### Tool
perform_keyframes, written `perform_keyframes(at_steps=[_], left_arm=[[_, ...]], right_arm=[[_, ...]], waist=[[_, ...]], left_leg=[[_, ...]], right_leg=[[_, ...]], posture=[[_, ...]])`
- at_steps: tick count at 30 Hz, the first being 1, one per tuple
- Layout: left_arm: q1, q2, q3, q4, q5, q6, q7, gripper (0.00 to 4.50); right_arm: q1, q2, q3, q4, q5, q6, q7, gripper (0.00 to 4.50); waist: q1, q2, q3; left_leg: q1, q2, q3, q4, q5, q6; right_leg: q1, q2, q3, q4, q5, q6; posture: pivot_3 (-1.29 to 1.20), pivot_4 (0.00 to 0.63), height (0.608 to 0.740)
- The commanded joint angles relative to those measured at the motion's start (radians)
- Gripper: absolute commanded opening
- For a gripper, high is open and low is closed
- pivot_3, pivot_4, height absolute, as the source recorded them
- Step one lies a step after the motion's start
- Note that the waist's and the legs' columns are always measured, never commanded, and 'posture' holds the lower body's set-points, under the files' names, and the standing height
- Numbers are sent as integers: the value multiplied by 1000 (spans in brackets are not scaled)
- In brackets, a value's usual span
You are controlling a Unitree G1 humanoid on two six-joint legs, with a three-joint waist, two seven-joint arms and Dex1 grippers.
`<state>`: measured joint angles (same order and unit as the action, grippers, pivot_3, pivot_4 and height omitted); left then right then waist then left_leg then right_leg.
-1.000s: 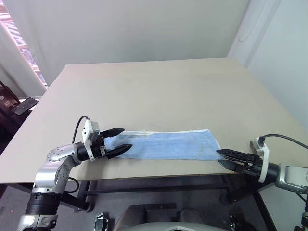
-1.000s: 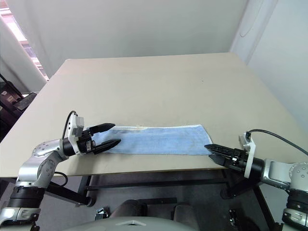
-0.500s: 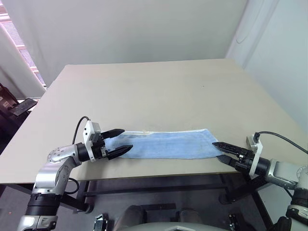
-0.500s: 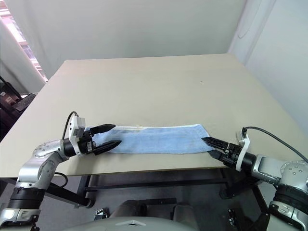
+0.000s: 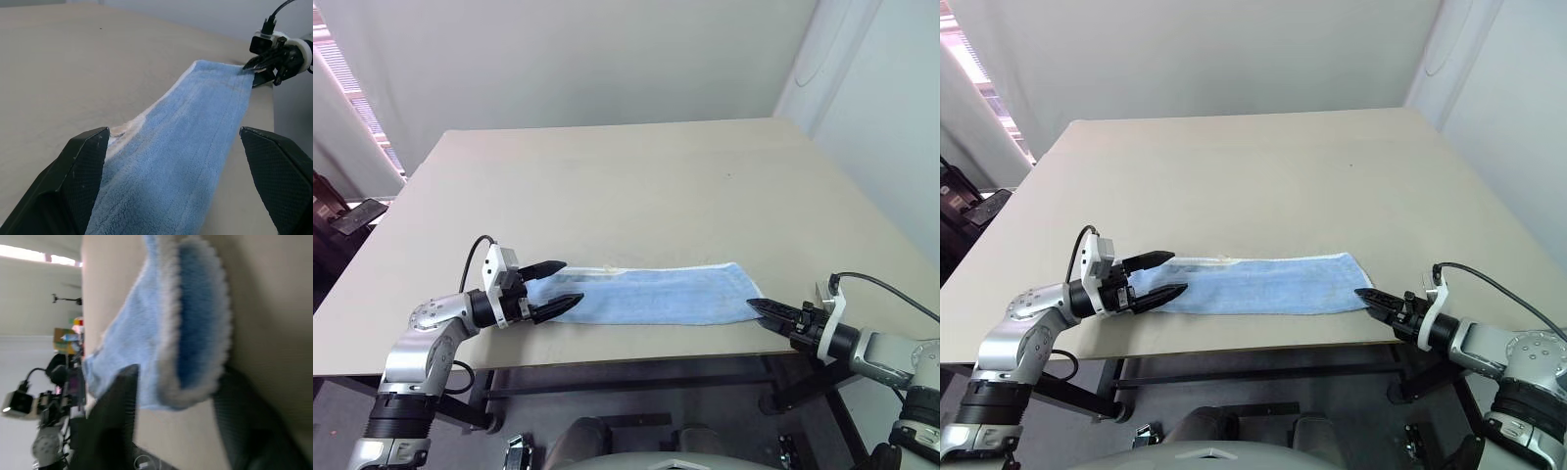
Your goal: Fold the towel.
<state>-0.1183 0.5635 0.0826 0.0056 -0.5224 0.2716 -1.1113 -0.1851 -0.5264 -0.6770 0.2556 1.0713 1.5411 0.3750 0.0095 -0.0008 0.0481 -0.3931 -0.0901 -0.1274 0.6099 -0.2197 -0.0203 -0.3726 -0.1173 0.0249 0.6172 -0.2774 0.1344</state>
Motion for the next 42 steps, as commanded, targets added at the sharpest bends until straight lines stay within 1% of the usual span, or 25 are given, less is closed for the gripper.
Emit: perform_keyframes(at_steps=[1,3,4,7,10,14,15,18,21,25,29,32,36,42], left_arm=[[-31,5,10,5,-2,-8,-5,4500],[-38,7,10,14,-1,-8,-8,4500],[-39,9,11,17,-2,-4,-7,4500],[-39,13,11,24,4,-9,-8,4500],[-40,11,12,25,4,-9,-8,4500],[-35,8,15,26,8,-13,-5,4500],[-32,8,15,26,7,-12,-6,4500],[-34,6,13,32,10,-13,-6,4500],[-42,4,10,41,13,-14,-5,4500],[-51,-4,4,48,16,-15,-1,4500],[-46,-10,3,47,19,-19,2,4500],[-30,-12,4,33,20,-17,5,4500],[-26,-18,6,28,23,-20,13,4500],[-17,-17,11,16,20,-20,26,4500]], right_arm=[[-27,30,-22,-21,-10,-27,-37,983],[-40,42,-41,-16,-4,-28,-47,249],[-44,39,-61,-8,1,-27,-48,19],[-28,-10,-104,27,1,-34,-20,19],[1,-80,-114,70,-10,-40,34,19],[52,-240,-88,127,-36,-59,171,19],[59,-277,-71,113,-32,-57,215,19],[16,-350,-32,72,-12,-34,288,19],[-75,-372,12,-14,36,26,317,19],[-168,-339,107,-188,113,72,318,19],[-202,-314,191,-283,169,73,311,19],[-256,-273,312,-353,188,73,308,19],[-328,-176,431,-354,139,54,286,19],[-370,-74,581,-315,44,-19,303,19]], waist=[[-3,-1,0],[-7,-2,-1],[-8,-3,-1],[-5,-2,0],[6,-1,0],[26,2,2],[28,4,2],[24,6,2],[15,7,3],[4,5,5],[6,4,5],[5,4,5],[2,3,5],[5,3,5]], left_leg=[[0,0,0,0,0,0],[0,1,0,0,0,0],[0,1,0,0,0,0],[0,1,1,0,0,0],[-1,0,1,0,0,1],[-4,-3,1,1,-2,3],[-6,-3,1,1,-2,4],[-11,-1,3,0,-1,7],[-12,1,7,1,-1,7],[-13,2,9,2,-1,7],[-15,1,7,2,-1,7],[-17,0,8,2,-1,8],[-17,2,8,2,-1,8],[-16,1,8,3,-1,7]], right_leg=[[0,0,0,0,0,0],[0,1,0,-1,0,0],[0,1,0,-1,0,0],[1,0,0,-3,0,0],[1,0,0,-4,0,0],[-1,-2,0,-5,0,0],[-2,-2,0,-5,0,0],[-6,-1,1,-3,1,1],[-10,1,1,1,1,1],[-11,1,0,3,2,1],[-12,-1,1,-1,3,2],[-15,-2,1,-2,4,3],[-16,-1,2,0,4,3],[-18,-1,2,1,4,2]], posture=[[0,0,740],[0,0,740],[0,0,740],[0,0,740],[0,0,740],[0,0,740],[0,0,740],[0,0,740],[0,0,740],[0,0,740],[0,0,740],[0,0,740],[0,0,740],[0,0,740]])
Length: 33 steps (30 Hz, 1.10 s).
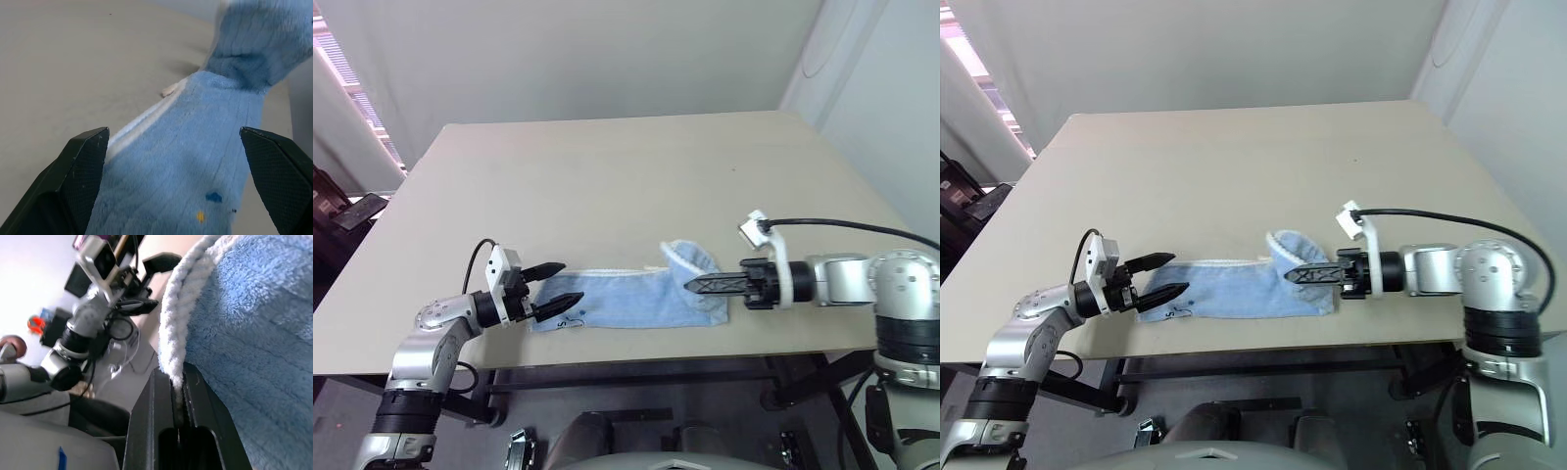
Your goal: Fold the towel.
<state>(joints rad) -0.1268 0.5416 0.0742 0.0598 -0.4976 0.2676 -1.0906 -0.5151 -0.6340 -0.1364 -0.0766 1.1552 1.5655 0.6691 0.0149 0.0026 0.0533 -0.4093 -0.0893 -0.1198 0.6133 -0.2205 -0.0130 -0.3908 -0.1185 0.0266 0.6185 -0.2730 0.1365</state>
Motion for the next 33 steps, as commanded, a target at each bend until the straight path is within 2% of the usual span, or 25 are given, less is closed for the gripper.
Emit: perform_keyframes(at_steps=[1,5,10,17,20,26,30,32,33], left_arm=[[-6,7,17,-40,0,-21,7,4500],[2,7,25,-50,-5,-21,15,4500],[16,18,35,-61,-9,-20,14,4500],[27,33,46,-72,-12,-13,12,4500],[23,36,47,-69,-13,-10,12,4500],[5,36,74,-87,-57,26,19,4500],[-40,44,104,-109,-105,59,21,4500],[-114,22,120,-124,-162,91,36,4500],[-144,16,121,-127,-187,111,37,4133]], right_arm=[[-41,47,69,27,-66,-62,10,19],[-25,91,163,64,-181,-168,18,19],[24,90,256,2,-291,-330,86,19],[40,94,318,4,-360,-394,147,19],[39,104,334,23,-393,-410,149,743],[47,111,302,-9,-394,-432,164,2844],[75,39,207,-153,-319,-491,272,4337],[55,16,138,-172,-308,-519,269,4484],[48,18,106,-167,-312,-533,245,4500]], waist=[[-2,0,0],[-2,0,0],[-2,0,0],[-3,0,0],[-3,0,0],[-3,0,0],[2,0,0],[1,-1,0],[0,-1,0]], left_leg=[[0,0,0,0,0,0],[1,0,0,0,0,0],[1,0,0,0,1,-1],[2,0,0,0,1,-2],[3,0,0,0,2,-3],[3,0,0,1,2,-4],[3,0,-1,2,2,-4],[3,0,-1,2,2,-4],[3,0,-1,3,2,-4]], right_leg=[[0,0,0,0,0,0],[0,0,0,1,2,3],[-1,0,0,1,2,3],[-1,1,0,5,2,3],[-1,1,0,6,2,3],[-1,1,0,9,1,1],[-1,1,0,10,2,3],[0,1,0,10,2,3],[0,1,0,10,2,3]], posture=[[0,0,740],[0,0,740],[0,0,740],[0,0,740],[0,0,740],[0,0,740],[0,0,740],[0,0,740],[0,0,740]])
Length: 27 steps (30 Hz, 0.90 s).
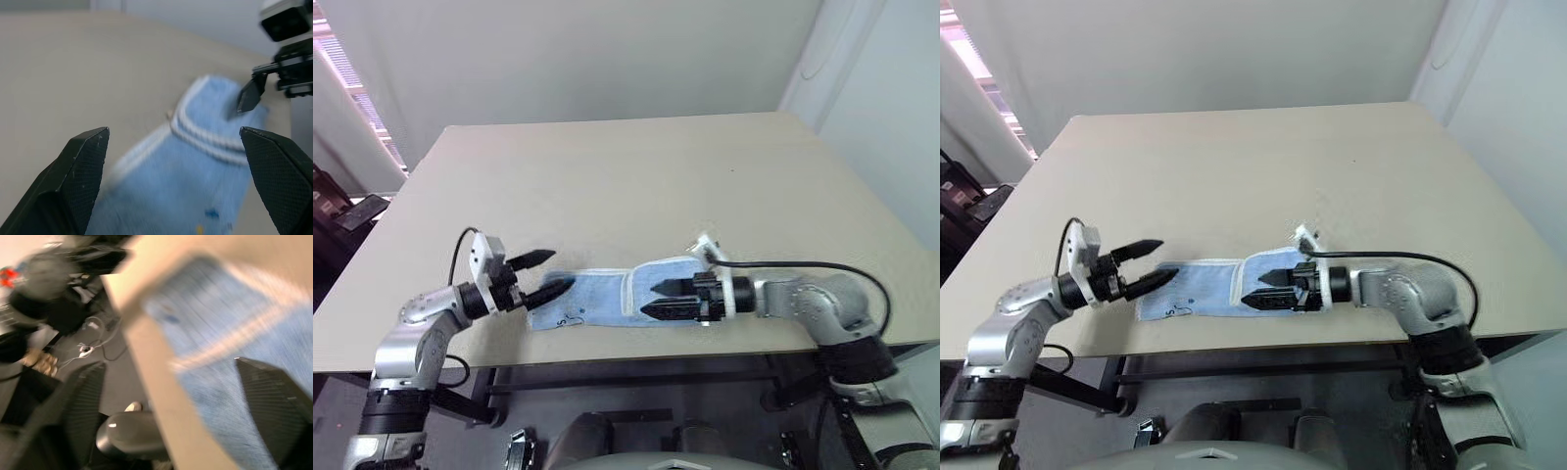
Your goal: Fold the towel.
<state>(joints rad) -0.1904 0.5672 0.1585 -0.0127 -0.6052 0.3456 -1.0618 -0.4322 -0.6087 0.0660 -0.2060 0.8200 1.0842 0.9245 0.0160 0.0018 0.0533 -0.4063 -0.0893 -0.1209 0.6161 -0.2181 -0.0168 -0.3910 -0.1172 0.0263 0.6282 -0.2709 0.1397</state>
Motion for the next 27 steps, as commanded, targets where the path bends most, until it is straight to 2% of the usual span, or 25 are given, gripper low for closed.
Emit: perform_keyframes(at_steps=[1,2,5,11,12,15,16,20,25,27], left_arm=[[-108,-14,28,-54,-93,46,-4,3895],[-130,-16,8,-50,-95,58,-23,3589],[-177,-40,-72,-19,-53,36,-82,2526],[-243,-134,-203,64,67,-69,-111,242],[-250,-150,-224,80,85,-84,-114,0],[-260,-198,-282,125,143,-129,-111,0],[-258,-210,-299,142,165,-146,-108,0],[-233,-242,-365,212,239,-193,-113,0],[-195,-290,-442,396,365,-308,-87,0],[-192,-318,-434,447,362,-309,-82,0]], right_arm=[[-36,-7,-120,-32,10,-73,-30,4500],[-22,-15,-121,-31,-35,-135,-30,4500],[-1,9,-165,34,-62,-208,-49,3860],[46,35,-116,120,-154,-324,-35,1634],[60,40,-99,123,-175,-351,-27,1277],[92,54,-47,138,-231,-402,-14,148],[100,56,-27,149,-251,-416,-9,32],[107,87,34,245,-350,-488,-36,32],[132,116,117,362,-478,-586,-49,32],[134,128,120,380,-495,-598,-51,32]], waist=[[-2,-1,0],[-2,-2,-1],[-4,-2,-1],[-6,-2,0],[-5,-2,0],[-3,-2,0],[-3,-2,-1],[-5,-2,0],[-4,-2,-1],[-5,-3,-1]], left_leg=[[0,0,0,1,0,0],[1,0,0,1,0,0],[3,0,3,0,0,0],[2,0,4,-1,1,0],[2,0,4,-1,1,-1],[2,0,4,0,1,-1],[2,0,4,0,1,-1],[2,-1,4,1,1,-1],[4,-1,4,0,2,-1],[5,-1,3,0,2,-1]], right_leg=[[0,0,0,0,0,0],[2,0,0,0,0,0],[4,0,0,0,0,-1],[3,1,2,2,0,0],[3,1,2,2,1,0],[3,2,2,2,1,0],[4,2,2,2,1,-1],[4,2,2,2,1,-1],[5,3,2,3,1,-1],[6,3,3,3,1,-1]], posture=[[0,0,740],[0,0,740],[0,0,740],[0,0,740],[0,0,740],[0,0,740],[0,0,740],[0,0,740],[0,0,740],[0,0,740]])
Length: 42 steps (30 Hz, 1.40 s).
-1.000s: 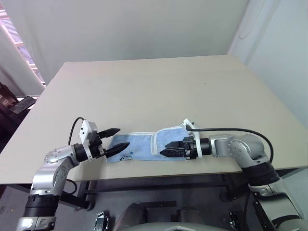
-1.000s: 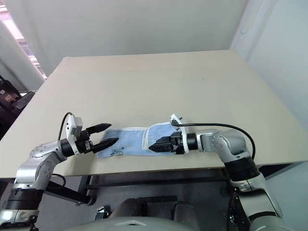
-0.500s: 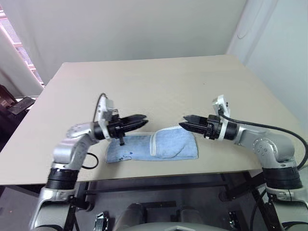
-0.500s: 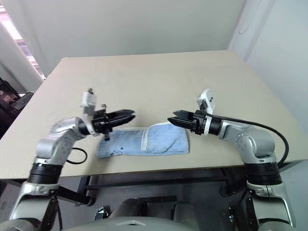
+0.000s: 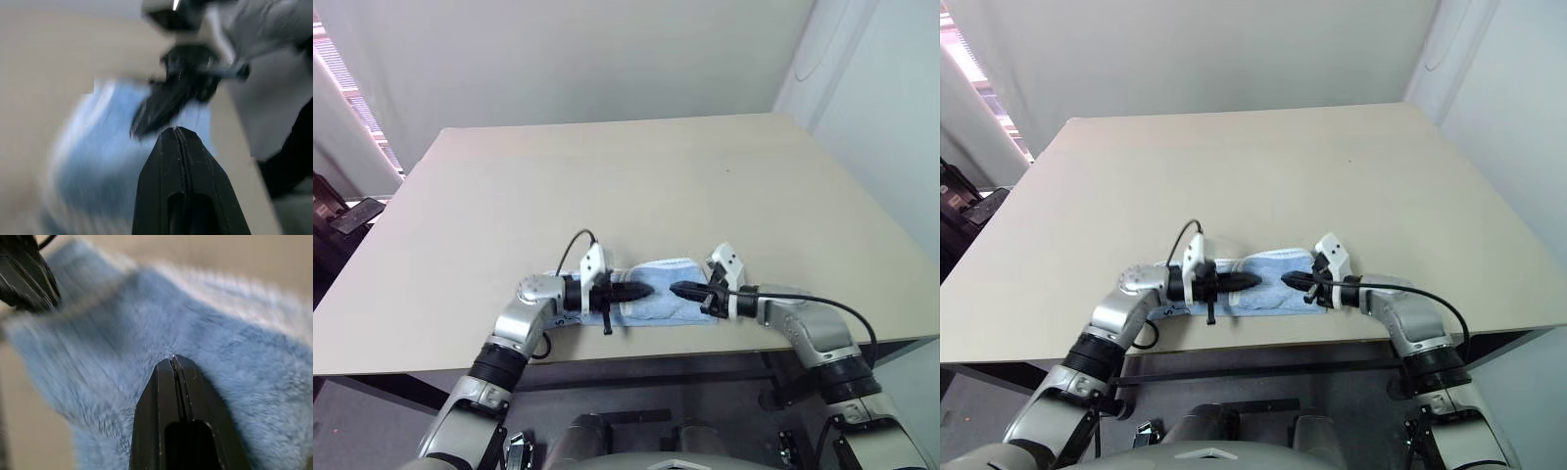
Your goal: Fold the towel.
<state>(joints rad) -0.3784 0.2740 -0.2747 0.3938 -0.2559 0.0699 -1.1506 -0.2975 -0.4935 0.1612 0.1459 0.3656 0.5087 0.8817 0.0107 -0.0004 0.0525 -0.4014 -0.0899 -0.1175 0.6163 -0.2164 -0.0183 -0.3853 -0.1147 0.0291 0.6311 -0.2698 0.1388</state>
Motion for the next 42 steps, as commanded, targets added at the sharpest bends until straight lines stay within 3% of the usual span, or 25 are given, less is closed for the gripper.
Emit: perform_keyframes(at_steps=[1,4,7,11,16,20,24,34,35,38,42], left_arm=[[-8,-38,11,58,1,-22,9,0],[-22,-50,30,86,3,-16,5,0],[-30,-45,27,102,27,-53,-2,0],[-30,-45,74,53,-45,9,-27,0],[-10,-1,120,-84,-97,58,-46,0],[18,101,204,-306,-157,159,1,0],[49,178,302,-436,-243,265,60,861],[300,414,625,-548,-451,624,196,4297],[318,431,661,-561,-504,698,213,4483],[341,459,735,-555,-648,914,274,4483],[343,450,756,-490,-711,1147,417,4483]], right_arm=[[-1,17,22,33,-45,-26,-7,32],[-8,26,16,49,-59,-35,-8,32],[-19,33,6,52,-62,-44,-3,32],[-38,45,-22,42,-43,-35,-3,32],[-42,47,-77,-45,33,19,18,32],[-40,14,-146,-216,156,115,50,32],[-50,-4,-167,-286,199,158,43,0],[-75,-36,-106,-301,209,228,80,0],[-87,-44,-101,-294,222,262,89,0],[-134,-43,-99,-266,267,363,98,0],[-211,-24,-117,-200,343,508,107,0]], waist=[[2,-1,0],[2,-1,-1],[1,-1,-2],[0,-1,-2],[1,-1,-1],[-1,0,0],[2,0,0],[-2,0,1],[1,0,1],[3,-1,2],[0,0,3]], left_leg=[[2,0,0,0,0,0],[16,1,0,-1,-2,-3],[16,2,-1,0,-2,-3],[15,2,-3,-1,-2,-3],[12,2,-4,-1,0,0],[10,2,-4,-2,0,0],[10,2,-5,-3,-1,-1],[9,3,-4,-5,-2,-3],[9,2,-4,-4,-2,-3],[9,2,-5,-4,-3,-3],[10,2,-5,-4,-3,-4]], right_leg=[[2,0,0,0,0,0],[15,0,-1,-3,-3,-3],[18,0,-2,-2,-5,1],[16,0,-2,-2,-2,-3],[12,0,-2,-1,-1,-1],[10,0,-2,-1,-1,-1],[10,0,-3,-1,-3,-3],[4,-1,-2,-2,-3,-4],[4,-1,-2,-2,-3,-4],[4,-2,-2,-2,-3,-4],[4,-2,-2,-1,-3,-4]], posture=[[0,0,740],[0,0,740],[0,0,740],[0,0,740],[0,0,740],[0,0,740],[0,0,740],[0,0,740],[0,0,740],[0,0,740],[0,0,740]])
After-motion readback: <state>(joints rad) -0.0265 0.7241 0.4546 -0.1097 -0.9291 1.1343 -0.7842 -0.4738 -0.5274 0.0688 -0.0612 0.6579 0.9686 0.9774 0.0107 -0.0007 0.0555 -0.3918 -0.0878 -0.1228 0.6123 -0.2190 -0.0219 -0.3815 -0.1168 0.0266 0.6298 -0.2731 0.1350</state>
